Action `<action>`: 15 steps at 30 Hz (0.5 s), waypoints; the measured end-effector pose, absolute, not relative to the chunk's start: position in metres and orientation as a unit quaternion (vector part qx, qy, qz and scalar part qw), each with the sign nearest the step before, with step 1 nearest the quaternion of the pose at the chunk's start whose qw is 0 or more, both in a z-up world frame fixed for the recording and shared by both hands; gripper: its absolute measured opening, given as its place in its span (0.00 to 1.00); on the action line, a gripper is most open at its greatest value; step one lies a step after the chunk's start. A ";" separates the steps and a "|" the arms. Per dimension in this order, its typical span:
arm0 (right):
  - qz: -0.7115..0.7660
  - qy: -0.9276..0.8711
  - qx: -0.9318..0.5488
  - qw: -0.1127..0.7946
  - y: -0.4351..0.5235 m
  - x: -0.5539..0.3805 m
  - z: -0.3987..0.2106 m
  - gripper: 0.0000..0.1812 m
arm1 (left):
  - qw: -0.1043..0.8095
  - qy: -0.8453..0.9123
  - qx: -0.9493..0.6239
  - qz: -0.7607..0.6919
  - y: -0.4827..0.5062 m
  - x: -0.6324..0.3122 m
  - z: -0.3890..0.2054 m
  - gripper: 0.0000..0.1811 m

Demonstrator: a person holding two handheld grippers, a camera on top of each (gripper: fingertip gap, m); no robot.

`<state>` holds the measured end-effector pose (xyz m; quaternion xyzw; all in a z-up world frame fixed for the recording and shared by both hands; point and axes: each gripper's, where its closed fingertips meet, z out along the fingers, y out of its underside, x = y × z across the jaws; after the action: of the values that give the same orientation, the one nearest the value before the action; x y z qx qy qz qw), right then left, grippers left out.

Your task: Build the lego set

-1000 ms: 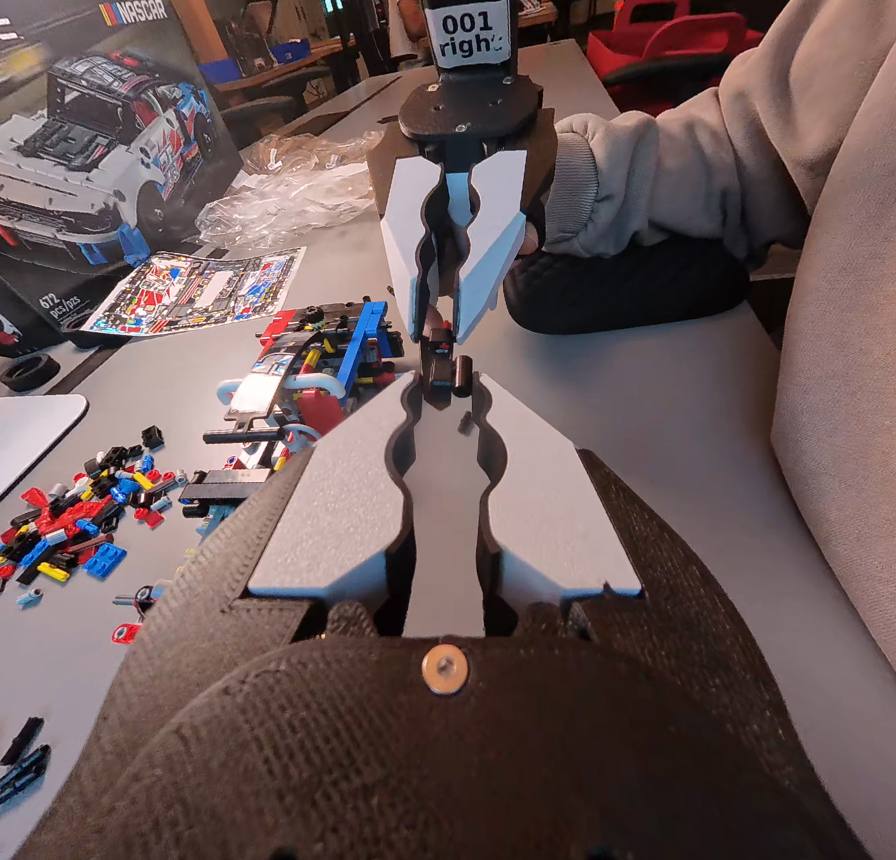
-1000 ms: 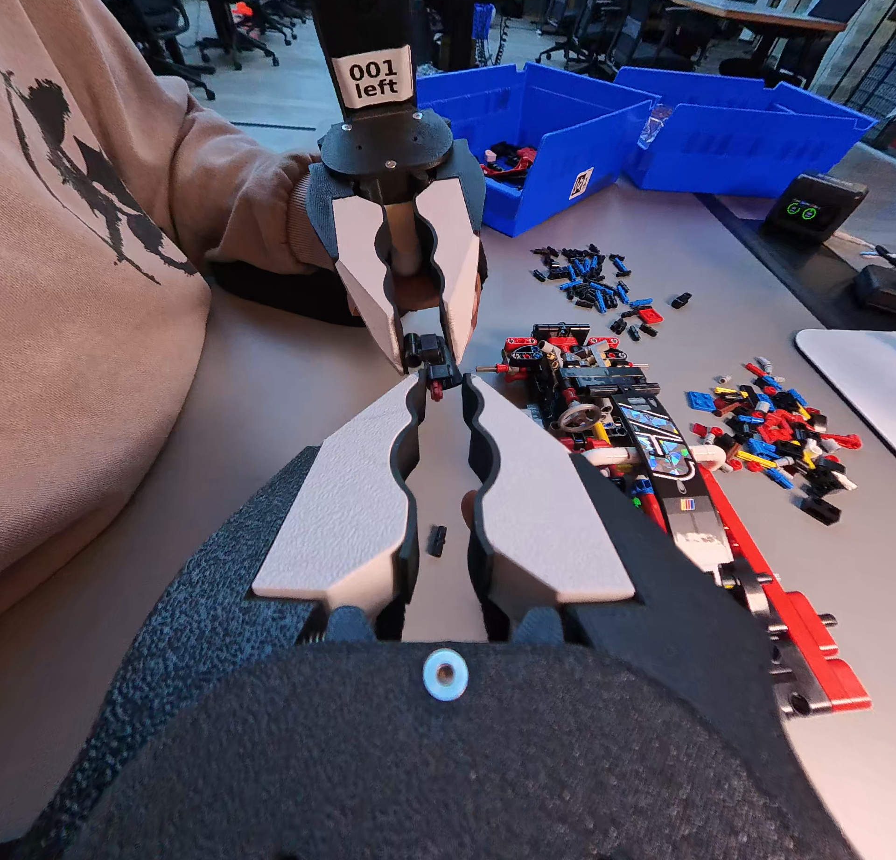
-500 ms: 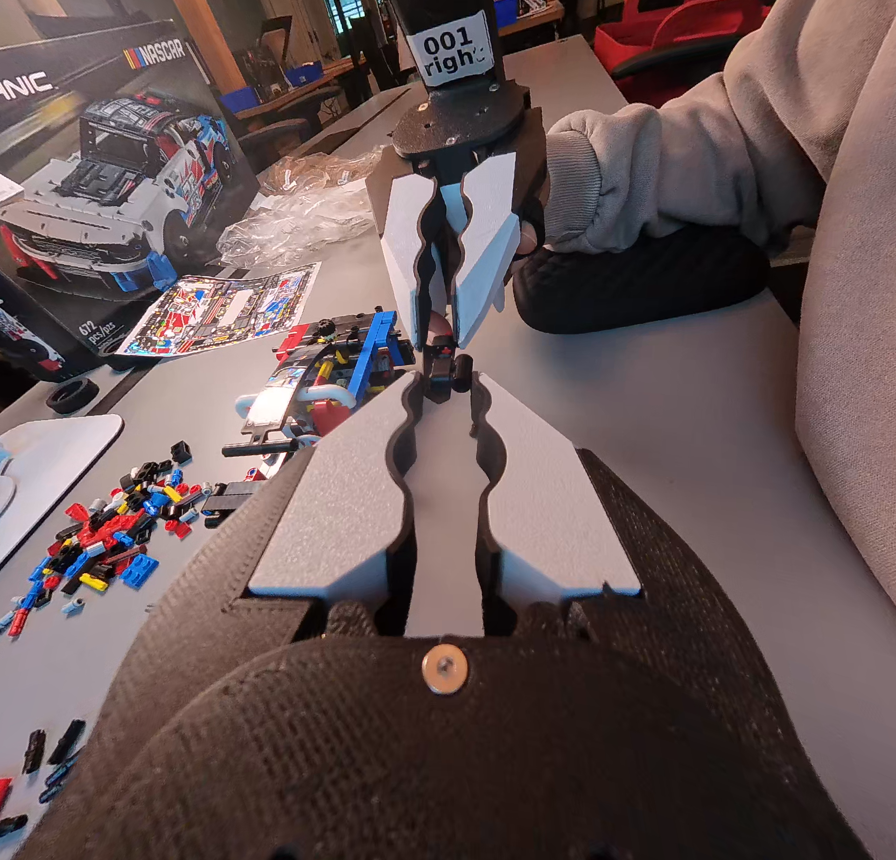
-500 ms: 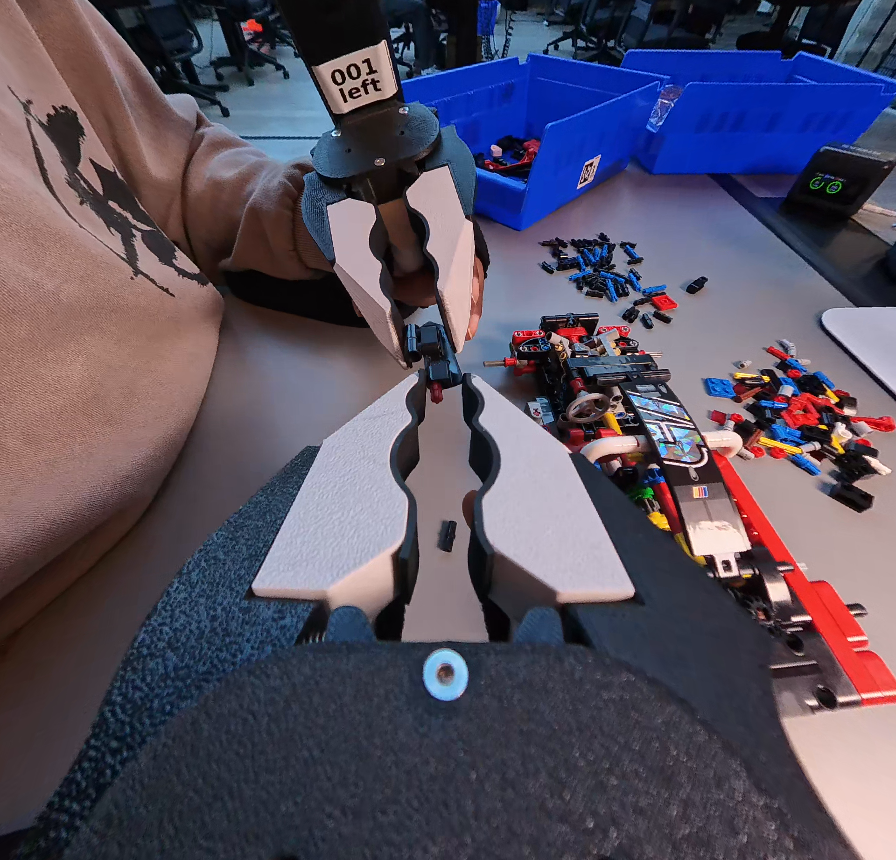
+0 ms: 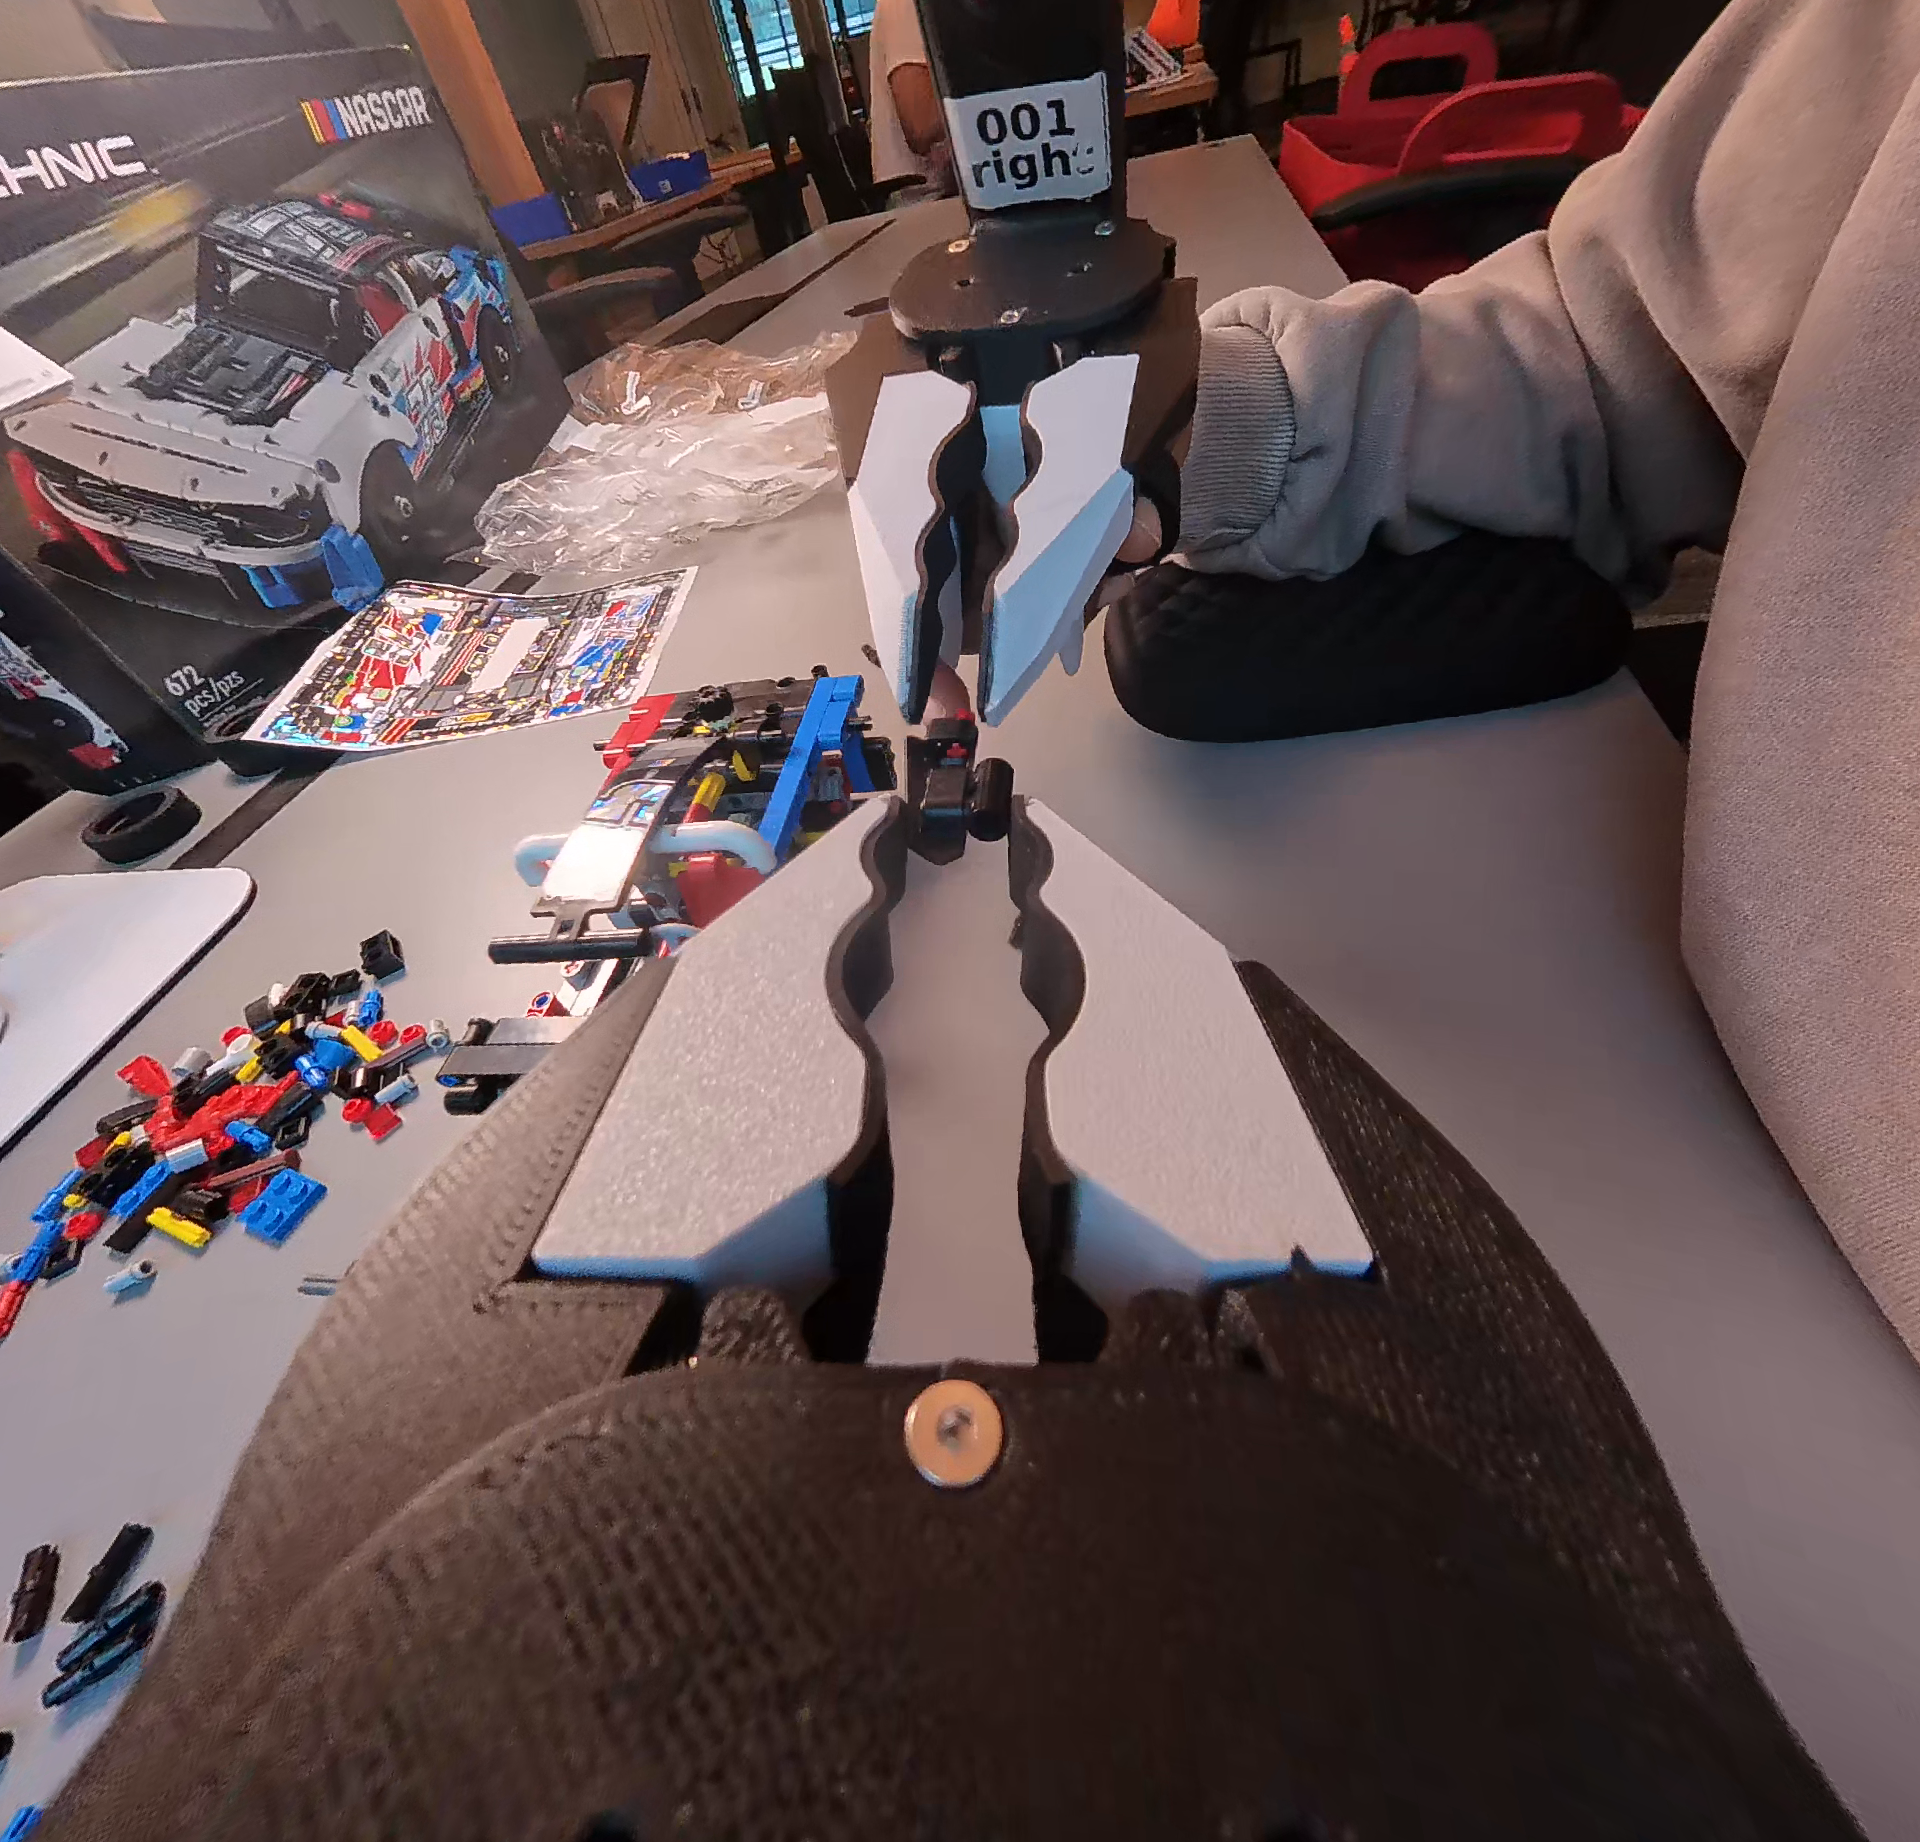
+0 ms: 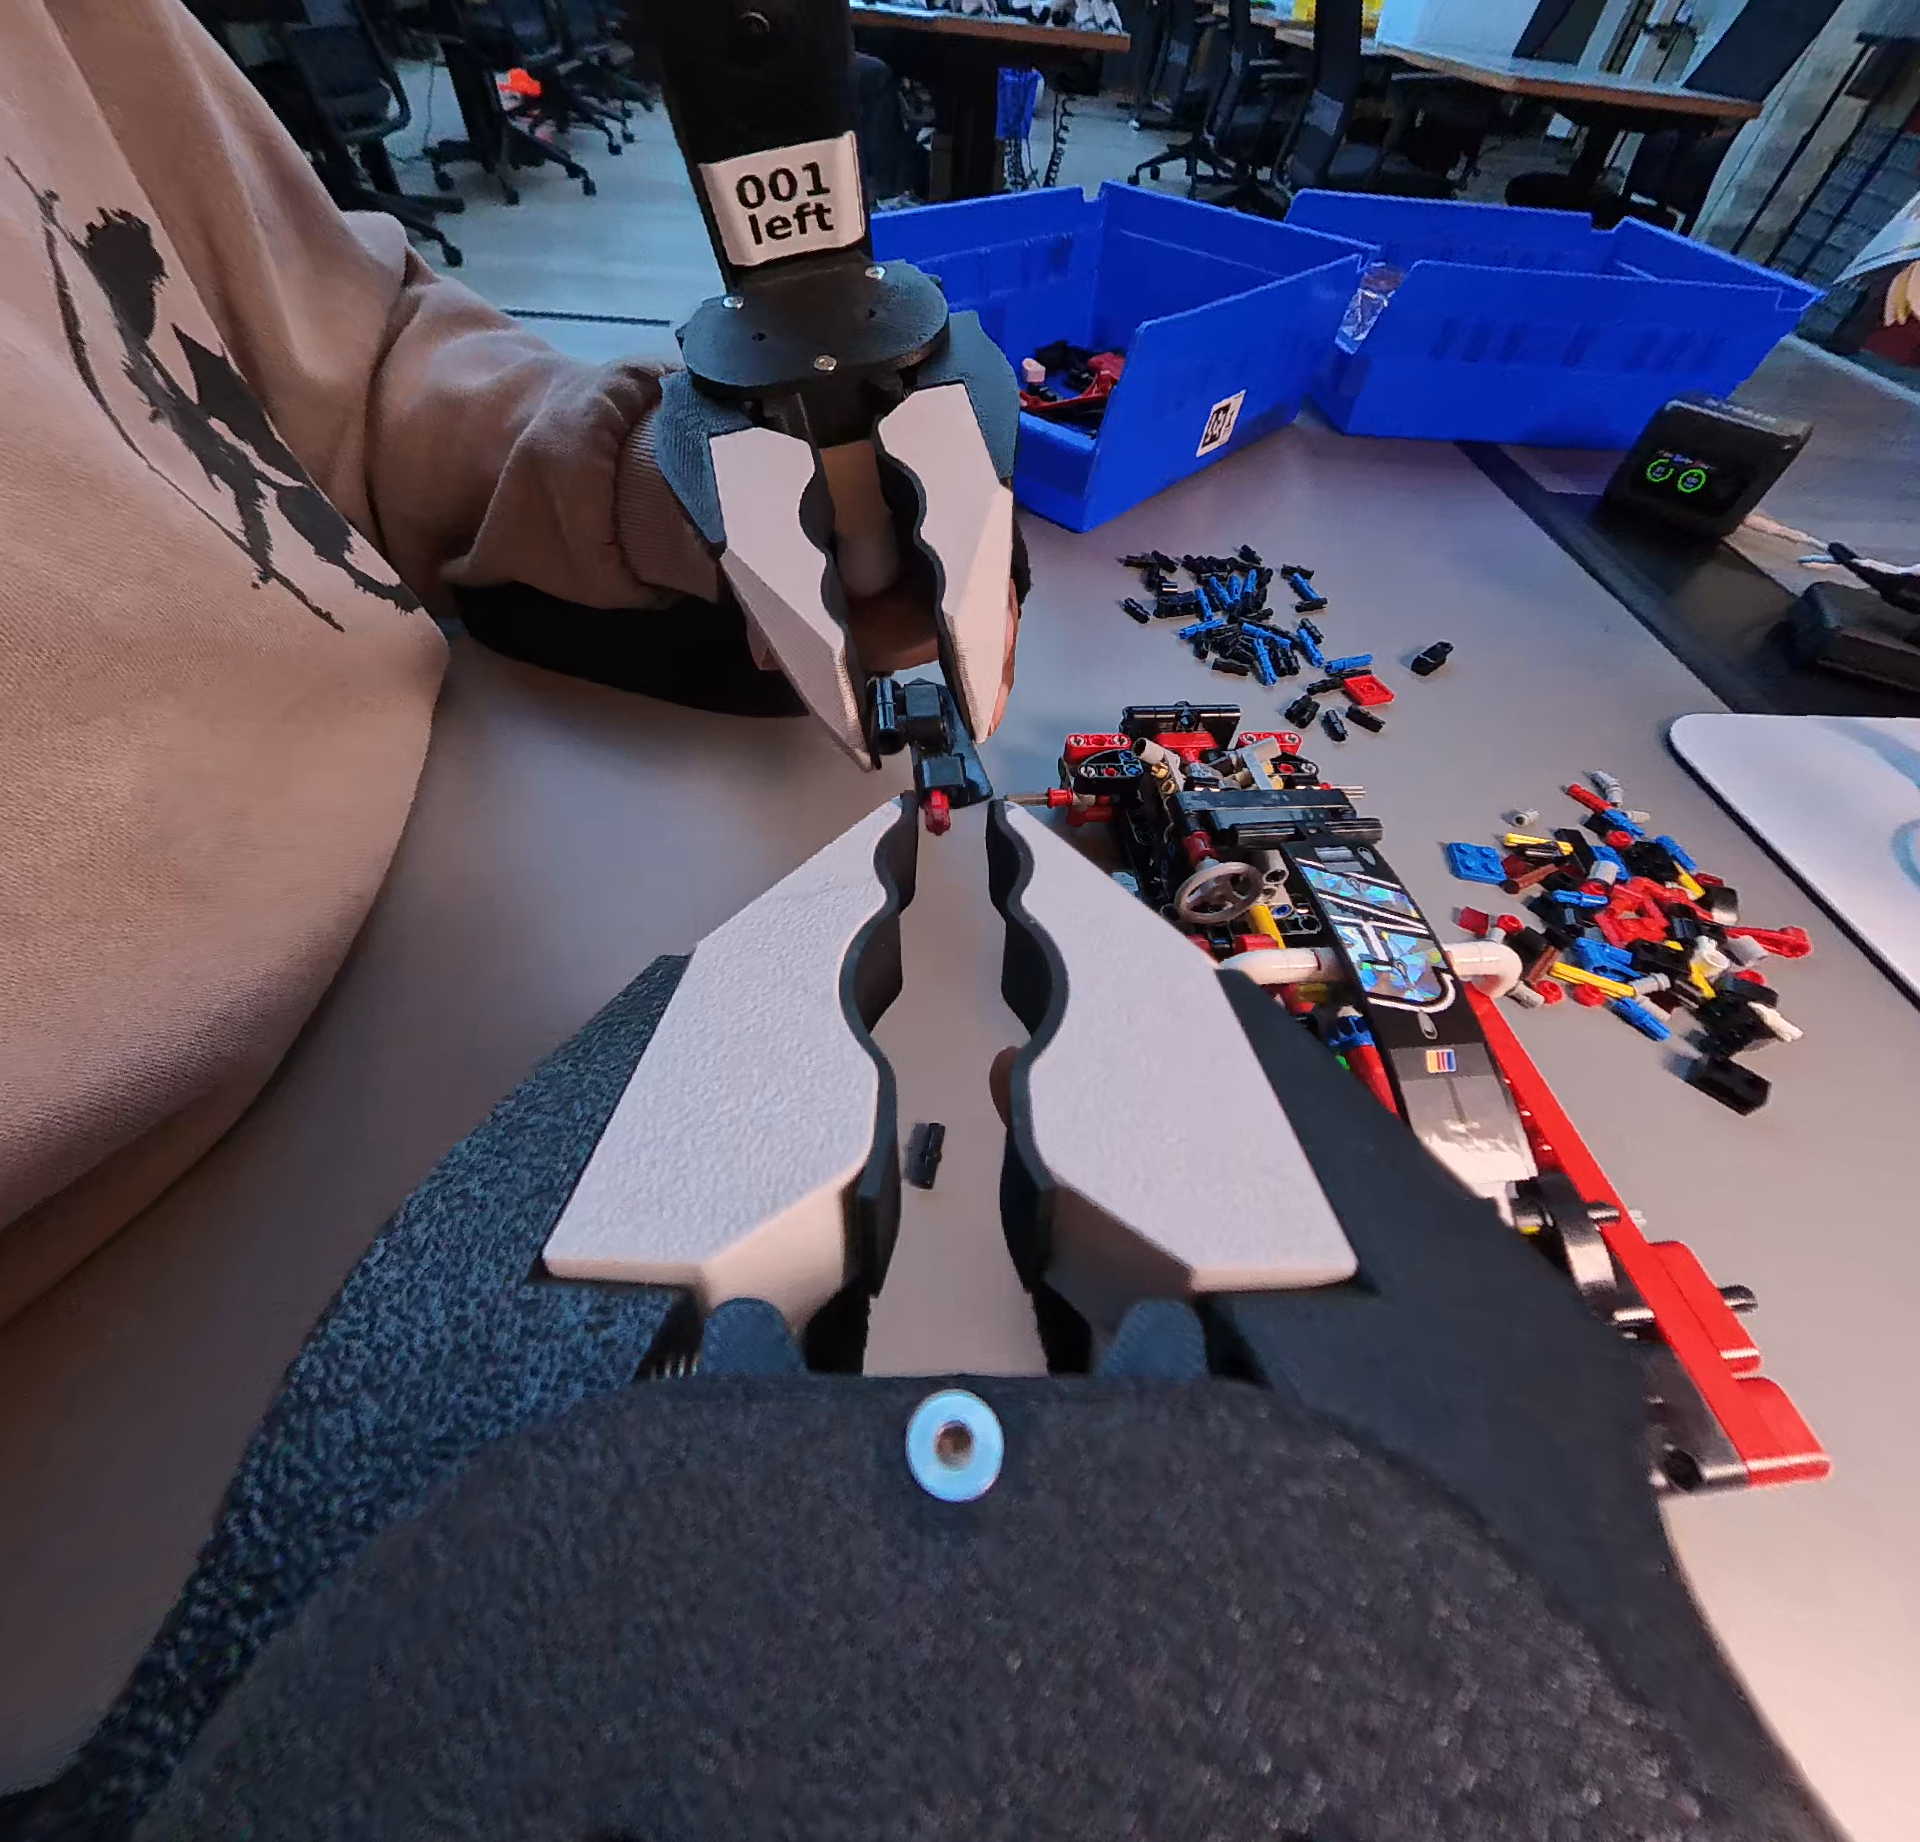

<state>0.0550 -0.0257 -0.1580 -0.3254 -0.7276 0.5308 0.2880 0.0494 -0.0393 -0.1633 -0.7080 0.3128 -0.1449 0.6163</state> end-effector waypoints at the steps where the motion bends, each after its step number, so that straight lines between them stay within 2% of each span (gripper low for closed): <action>1: 0.528 -0.728 -0.325 0.292 -0.025 0.055 -0.158 0.05 | 0.618 0.310 -0.707 -0.148 -0.039 0.049 -0.162 0.09; 3: 0.528 -0.732 -0.318 0.289 -0.028 0.057 -0.158 0.01 | 0.617 0.309 -0.708 -0.151 -0.039 0.049 -0.163 0.09; 7: 0.524 -0.733 -0.317 0.295 -0.028 0.056 -0.159 0.01 | 0.617 0.307 -0.709 -0.151 -0.039 0.049 -0.162 0.09; 13: 0.520 -0.732 -0.309 0.313 -0.026 0.055 -0.156 0.13 | 0.618 0.300 -0.708 -0.164 -0.040 0.048 -0.160 0.09; 15: 0.515 -0.735 -0.304 0.319 -0.028 0.055 -0.156 0.11 | 0.619 0.300 -0.706 -0.171 -0.041 0.050 -0.159 0.09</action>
<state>0.0549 -0.0279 -0.1563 -0.3037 -0.7353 0.5149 0.3192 0.0498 -0.0407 -0.1594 -0.7058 0.3001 -0.1705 0.6187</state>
